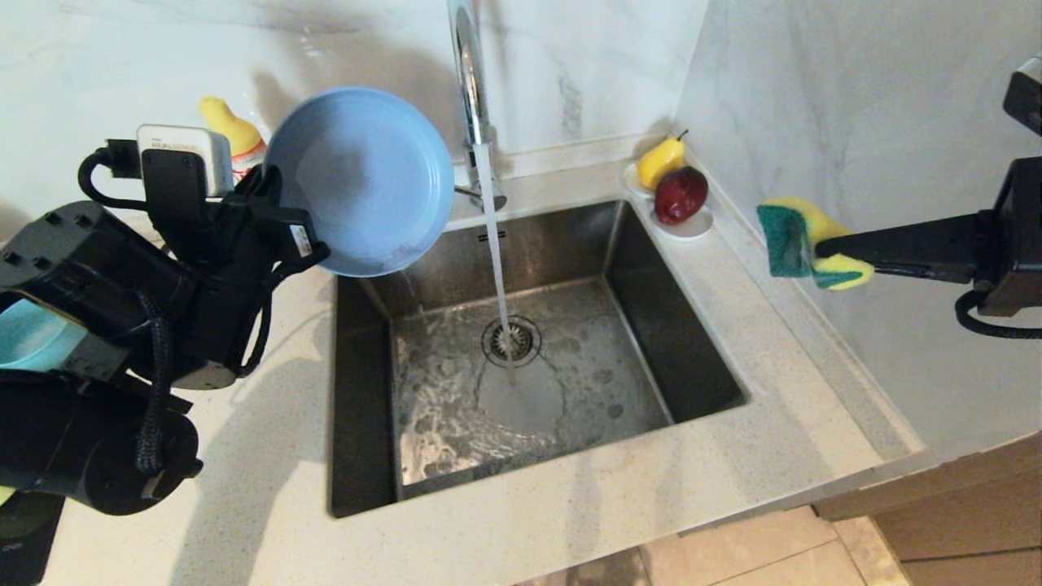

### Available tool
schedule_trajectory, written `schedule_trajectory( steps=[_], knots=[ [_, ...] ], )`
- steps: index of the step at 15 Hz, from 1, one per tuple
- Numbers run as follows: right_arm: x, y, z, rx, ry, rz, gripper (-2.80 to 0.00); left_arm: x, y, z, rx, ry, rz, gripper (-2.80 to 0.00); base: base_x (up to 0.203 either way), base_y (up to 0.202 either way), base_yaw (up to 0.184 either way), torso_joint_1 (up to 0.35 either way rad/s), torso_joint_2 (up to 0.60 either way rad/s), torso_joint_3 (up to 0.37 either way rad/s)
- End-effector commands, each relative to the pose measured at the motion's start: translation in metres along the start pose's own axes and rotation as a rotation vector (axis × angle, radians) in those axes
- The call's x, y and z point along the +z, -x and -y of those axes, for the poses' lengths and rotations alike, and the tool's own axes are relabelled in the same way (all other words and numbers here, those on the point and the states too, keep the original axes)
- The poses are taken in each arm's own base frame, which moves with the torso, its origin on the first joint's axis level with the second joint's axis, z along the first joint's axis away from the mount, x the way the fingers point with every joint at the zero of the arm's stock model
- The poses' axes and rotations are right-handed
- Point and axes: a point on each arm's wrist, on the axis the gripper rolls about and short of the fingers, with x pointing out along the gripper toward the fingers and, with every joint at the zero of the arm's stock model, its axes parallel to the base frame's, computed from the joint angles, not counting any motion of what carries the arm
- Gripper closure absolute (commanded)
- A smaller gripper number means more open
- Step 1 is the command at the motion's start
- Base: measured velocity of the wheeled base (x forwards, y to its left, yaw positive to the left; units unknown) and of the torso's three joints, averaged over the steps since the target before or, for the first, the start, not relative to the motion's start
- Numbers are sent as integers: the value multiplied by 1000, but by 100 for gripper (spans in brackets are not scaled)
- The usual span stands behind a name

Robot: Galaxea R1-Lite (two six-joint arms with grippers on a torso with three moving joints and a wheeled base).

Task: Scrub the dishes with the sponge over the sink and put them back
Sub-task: Rinse the plate, then place the plate on the table

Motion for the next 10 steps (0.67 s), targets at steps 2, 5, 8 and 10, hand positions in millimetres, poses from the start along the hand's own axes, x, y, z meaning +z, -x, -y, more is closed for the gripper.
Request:
schedule_trajectory(
  steps=[2, 5, 8, 10],
  knots=[
    [1, 0, -1, 2, -1, 3, 0, -8, -5, -4, 103, 56, -66, 0, 0, 0, 0, 0, 0, 0],
    [2, 3, 2, -18, -7, 14, 0, -18, -17, -9, 156, 143, -246, 0, 0, 0, 0, 0, 0, 0],
    [3, 4, 10, -51, -19, 22, 0, -22, -22, -19, 152, 184, -522, 0, 0, 0, 0, 0, 0, 0],
    [2, 3, 12, -58, -24, 19, 0, -7, -27, -32, 118, 274, -634, 0, 0, 0, 0, 0, 0, 0]
  ],
)
